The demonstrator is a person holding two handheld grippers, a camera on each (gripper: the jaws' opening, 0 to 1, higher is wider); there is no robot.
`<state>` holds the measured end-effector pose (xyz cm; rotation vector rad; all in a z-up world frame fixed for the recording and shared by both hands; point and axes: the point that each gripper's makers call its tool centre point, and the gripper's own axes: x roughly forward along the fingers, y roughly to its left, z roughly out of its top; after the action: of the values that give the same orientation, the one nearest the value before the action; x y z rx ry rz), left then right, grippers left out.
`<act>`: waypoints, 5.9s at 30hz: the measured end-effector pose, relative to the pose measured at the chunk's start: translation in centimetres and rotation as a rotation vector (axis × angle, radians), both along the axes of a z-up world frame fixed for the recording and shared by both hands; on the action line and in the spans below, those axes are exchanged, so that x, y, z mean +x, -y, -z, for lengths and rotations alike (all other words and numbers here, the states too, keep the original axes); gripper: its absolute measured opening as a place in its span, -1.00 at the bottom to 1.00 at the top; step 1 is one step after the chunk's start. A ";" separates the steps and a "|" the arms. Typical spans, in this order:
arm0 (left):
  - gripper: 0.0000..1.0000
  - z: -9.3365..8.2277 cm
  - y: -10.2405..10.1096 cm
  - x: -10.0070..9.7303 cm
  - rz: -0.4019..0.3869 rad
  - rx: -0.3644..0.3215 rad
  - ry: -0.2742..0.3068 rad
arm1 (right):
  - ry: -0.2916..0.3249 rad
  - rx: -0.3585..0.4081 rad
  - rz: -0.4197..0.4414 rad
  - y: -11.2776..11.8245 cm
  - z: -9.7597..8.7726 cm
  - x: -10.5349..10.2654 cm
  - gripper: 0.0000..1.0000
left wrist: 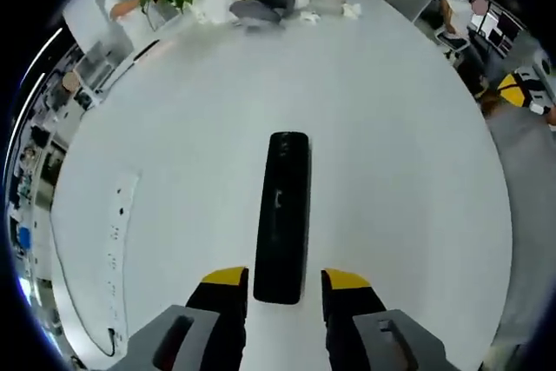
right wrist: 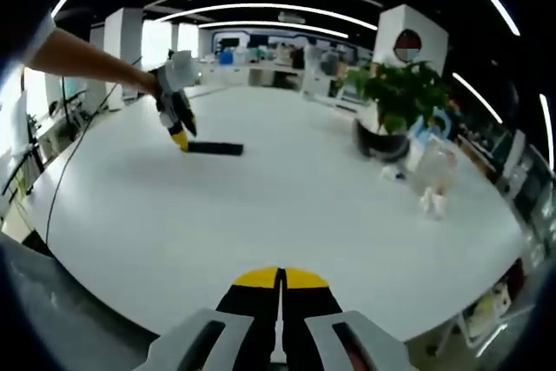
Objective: Press the specified remote control buttons in sequence, fully releasing each button before pressing the next.
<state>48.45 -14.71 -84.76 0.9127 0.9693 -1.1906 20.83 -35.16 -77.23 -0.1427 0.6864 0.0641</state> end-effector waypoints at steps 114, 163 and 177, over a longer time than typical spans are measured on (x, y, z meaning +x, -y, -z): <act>-0.54 1.7 -0.9 -12.1 -0.105 0.211 -0.049 | 0.039 0.037 -0.034 -0.8 -0.9 0.0 -1.00; -0.54 1.7 -1.4 -18.5 -0.076 0.205 -0.046 | 0.017 0.042 -0.054 -1.3 -0.6 -0.1 -1.00; -0.54 1.7 -1.4 -21.5 -0.063 0.181 -0.045 | 0.050 0.062 -0.032 -0.9 -1.3 -0.2 -1.00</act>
<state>26.93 -13.31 -86.43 0.9941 1.1477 -1.0870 20.66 -34.28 -75.94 -0.0954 0.6317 0.1126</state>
